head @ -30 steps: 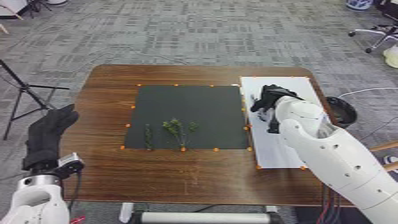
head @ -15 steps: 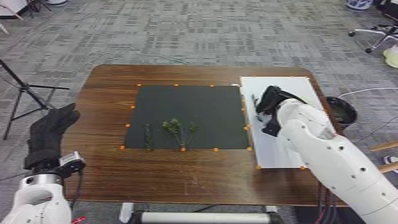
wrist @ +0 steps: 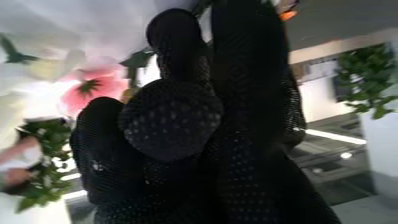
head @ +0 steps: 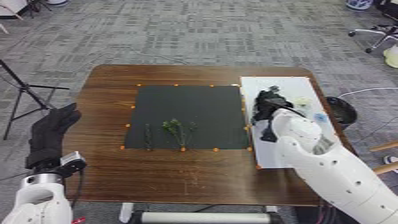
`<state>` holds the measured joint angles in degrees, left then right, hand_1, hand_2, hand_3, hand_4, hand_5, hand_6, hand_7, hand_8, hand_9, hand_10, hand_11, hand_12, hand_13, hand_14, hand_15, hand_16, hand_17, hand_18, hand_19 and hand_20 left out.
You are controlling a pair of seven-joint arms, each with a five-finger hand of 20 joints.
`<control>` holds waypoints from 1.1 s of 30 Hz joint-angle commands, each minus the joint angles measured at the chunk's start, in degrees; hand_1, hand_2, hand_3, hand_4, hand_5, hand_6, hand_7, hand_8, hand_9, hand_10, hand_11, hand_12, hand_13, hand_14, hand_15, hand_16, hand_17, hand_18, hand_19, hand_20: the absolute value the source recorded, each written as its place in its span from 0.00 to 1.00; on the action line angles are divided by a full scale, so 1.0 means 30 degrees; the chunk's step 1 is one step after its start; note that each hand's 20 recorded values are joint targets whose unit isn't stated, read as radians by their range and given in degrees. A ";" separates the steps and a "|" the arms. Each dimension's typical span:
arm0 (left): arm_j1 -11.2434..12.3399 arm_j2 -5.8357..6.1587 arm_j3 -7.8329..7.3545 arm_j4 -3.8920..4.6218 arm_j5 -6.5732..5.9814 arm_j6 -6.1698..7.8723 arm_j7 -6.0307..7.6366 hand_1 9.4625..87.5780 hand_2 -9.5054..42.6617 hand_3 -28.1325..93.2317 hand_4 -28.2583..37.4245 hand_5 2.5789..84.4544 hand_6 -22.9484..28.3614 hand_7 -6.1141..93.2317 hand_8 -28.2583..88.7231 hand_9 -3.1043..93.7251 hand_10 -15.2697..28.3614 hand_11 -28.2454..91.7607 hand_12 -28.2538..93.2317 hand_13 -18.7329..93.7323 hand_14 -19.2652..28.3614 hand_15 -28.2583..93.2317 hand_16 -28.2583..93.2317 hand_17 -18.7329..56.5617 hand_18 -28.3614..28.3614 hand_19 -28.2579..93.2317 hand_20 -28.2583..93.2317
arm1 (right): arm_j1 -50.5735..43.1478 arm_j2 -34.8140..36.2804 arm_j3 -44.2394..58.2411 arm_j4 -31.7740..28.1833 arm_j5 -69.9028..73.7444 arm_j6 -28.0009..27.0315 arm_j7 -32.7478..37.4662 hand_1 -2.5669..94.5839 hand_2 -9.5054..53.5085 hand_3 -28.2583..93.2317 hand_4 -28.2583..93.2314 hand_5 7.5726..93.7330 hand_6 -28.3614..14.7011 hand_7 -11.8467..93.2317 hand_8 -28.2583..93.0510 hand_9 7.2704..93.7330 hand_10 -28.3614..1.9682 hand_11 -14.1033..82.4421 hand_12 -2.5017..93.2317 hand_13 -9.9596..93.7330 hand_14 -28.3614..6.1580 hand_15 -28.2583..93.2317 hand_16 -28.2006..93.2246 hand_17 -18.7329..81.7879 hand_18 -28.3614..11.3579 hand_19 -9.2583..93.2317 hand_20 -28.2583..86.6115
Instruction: Arrange flowers
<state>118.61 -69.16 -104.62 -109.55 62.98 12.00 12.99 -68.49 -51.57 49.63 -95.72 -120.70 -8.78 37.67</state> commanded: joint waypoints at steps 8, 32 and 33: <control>-0.0283 0.0085 0.0177 0.0075 0.0000 -0.0162 0.0026 0.13 0.34 0.78 0.00 0.61 0.51 0.20 0.18 0.54 0.69 0.42 0.34 0.50 0.76 0.39 0.24 0.34 0.70 0.31 0.37 | -0.1295 -0.0296 -0.0764 0.0313 0.4064 -0.0223 0.0533 0.70 0.00 0.66 0.20 0.74 0.59 0.39 0.42 0.98 0.64 0.30 0.51 1.00 0.79 0.66 0.52 0.83 0.41 1.00 0.68; -0.0272 0.0162 0.0230 -0.0038 -0.0021 -0.0099 0.0037 0.13 0.33 0.78 0.00 0.61 0.51 0.20 0.18 0.54 0.69 0.42 0.34 0.50 0.76 0.39 0.24 0.34 0.70 0.31 0.37 | 0.0597 0.0912 0.0762 -0.2822 0.6354 0.4023 -0.1205 0.69 0.00 0.70 0.19 0.76 0.56 0.38 0.43 0.98 0.61 0.32 0.50 1.00 0.81 0.67 0.51 0.84 0.44 1.00 0.67; -0.0305 0.0163 0.0249 -0.0019 -0.0009 -0.0140 0.0020 0.13 0.33 0.78 0.00 0.61 0.51 0.20 0.18 0.54 0.69 0.42 0.34 0.50 0.76 0.39 0.24 0.34 0.70 0.31 0.37 | 0.0677 0.0935 0.0638 -0.2817 0.5884 0.3642 -0.1186 0.69 0.00 0.70 0.19 0.76 0.56 0.38 0.43 0.98 0.61 0.32 0.50 1.00 0.81 0.67 0.51 0.84 0.44 1.00 0.67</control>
<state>117.88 -68.83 -104.16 -109.32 62.95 11.68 13.22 -68.55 -49.43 51.29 -102.18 -99.99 3.29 35.71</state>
